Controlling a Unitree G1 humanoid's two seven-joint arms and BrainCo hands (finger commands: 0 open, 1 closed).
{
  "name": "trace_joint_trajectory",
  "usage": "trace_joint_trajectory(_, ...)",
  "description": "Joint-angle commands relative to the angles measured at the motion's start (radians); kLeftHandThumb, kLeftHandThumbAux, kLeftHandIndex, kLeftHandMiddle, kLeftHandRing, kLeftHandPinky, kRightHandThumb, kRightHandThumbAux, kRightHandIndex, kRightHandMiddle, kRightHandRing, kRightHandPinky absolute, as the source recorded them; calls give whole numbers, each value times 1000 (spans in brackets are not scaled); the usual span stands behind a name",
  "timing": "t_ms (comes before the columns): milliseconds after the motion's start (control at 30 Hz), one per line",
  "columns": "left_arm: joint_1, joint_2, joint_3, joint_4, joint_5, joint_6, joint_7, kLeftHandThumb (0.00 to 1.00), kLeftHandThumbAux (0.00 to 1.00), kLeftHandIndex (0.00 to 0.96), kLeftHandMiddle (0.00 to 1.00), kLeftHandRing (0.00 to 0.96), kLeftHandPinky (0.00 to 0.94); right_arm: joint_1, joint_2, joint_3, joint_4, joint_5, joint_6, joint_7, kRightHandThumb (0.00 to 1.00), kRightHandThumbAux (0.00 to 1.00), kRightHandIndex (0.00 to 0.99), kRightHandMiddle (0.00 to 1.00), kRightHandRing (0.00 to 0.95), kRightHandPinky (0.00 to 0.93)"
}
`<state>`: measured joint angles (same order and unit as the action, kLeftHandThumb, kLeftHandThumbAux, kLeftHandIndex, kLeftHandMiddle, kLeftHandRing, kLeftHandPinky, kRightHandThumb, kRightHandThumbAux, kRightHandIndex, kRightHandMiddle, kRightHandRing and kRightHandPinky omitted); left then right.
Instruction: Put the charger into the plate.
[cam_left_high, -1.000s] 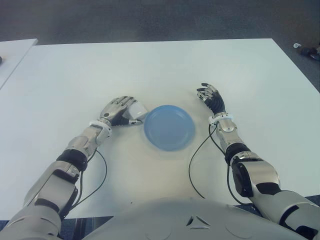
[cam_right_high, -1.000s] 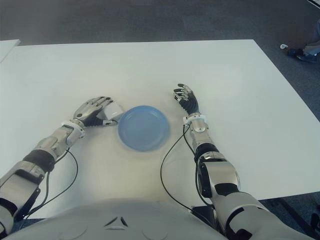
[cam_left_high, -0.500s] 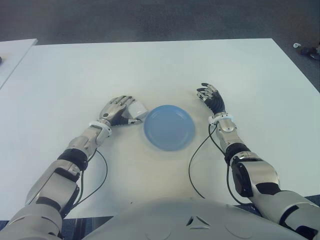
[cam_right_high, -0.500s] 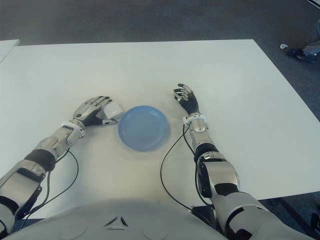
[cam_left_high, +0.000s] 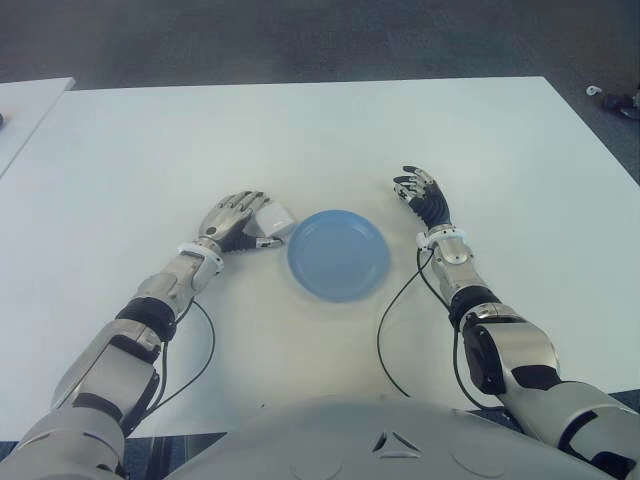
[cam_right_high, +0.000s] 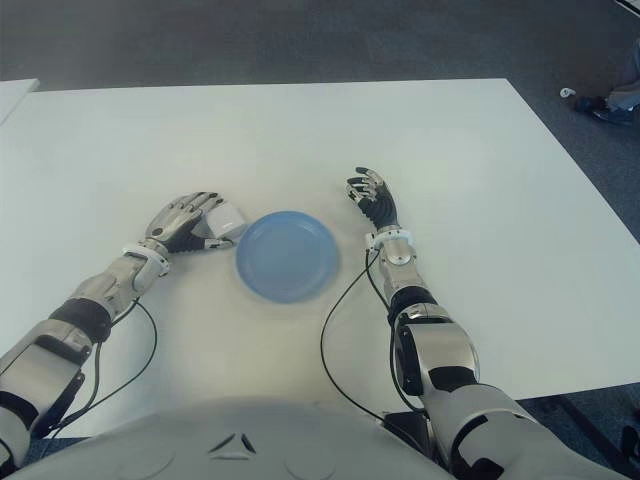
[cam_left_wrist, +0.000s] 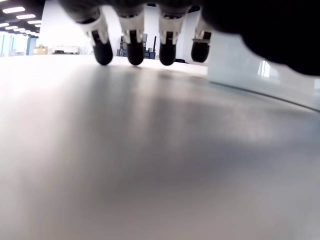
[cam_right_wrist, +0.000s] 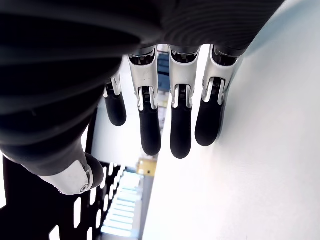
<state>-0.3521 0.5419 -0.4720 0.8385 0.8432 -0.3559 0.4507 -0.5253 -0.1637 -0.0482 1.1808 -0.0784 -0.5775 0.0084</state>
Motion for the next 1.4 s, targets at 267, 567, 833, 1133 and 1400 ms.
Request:
trace_joint_trajectory(267, 1, -50, 12, 48, 3, 31, 254, 686, 668, 421, 687, 651, 609, 62, 22, 8, 49, -6, 77, 10, 0, 648, 158, 341, 345, 320)
trace_joint_trajectory(567, 32, -55, 29, -66, 4, 131, 289, 728, 695, 443, 829, 814, 840, 62, 24, 3, 51, 0, 75, 18, 0, 632, 98, 340, 345, 320)
trace_joint_trajectory(833, 59, -36, 46, -132, -11, 128, 270, 729, 696, 444, 845, 836, 843, 63, 26, -2, 50, 5, 77, 22, 6, 628, 77, 340, 344, 319)
trace_joint_trajectory(1133, 75, -30, 61, -166, -25, 118, 249, 722, 697, 445, 846, 837, 827, 63, 27, -6, 49, 6, 80, 23, 15, 627, 74, 340, 343, 319)
trace_joint_trajectory(1400, 88, -22, 72, -198, -27, 110, 232, 717, 698, 444, 852, 843, 827, 64, 28, -7, 46, 4, 77, 19, 28, 646, 74, 348, 351, 331)
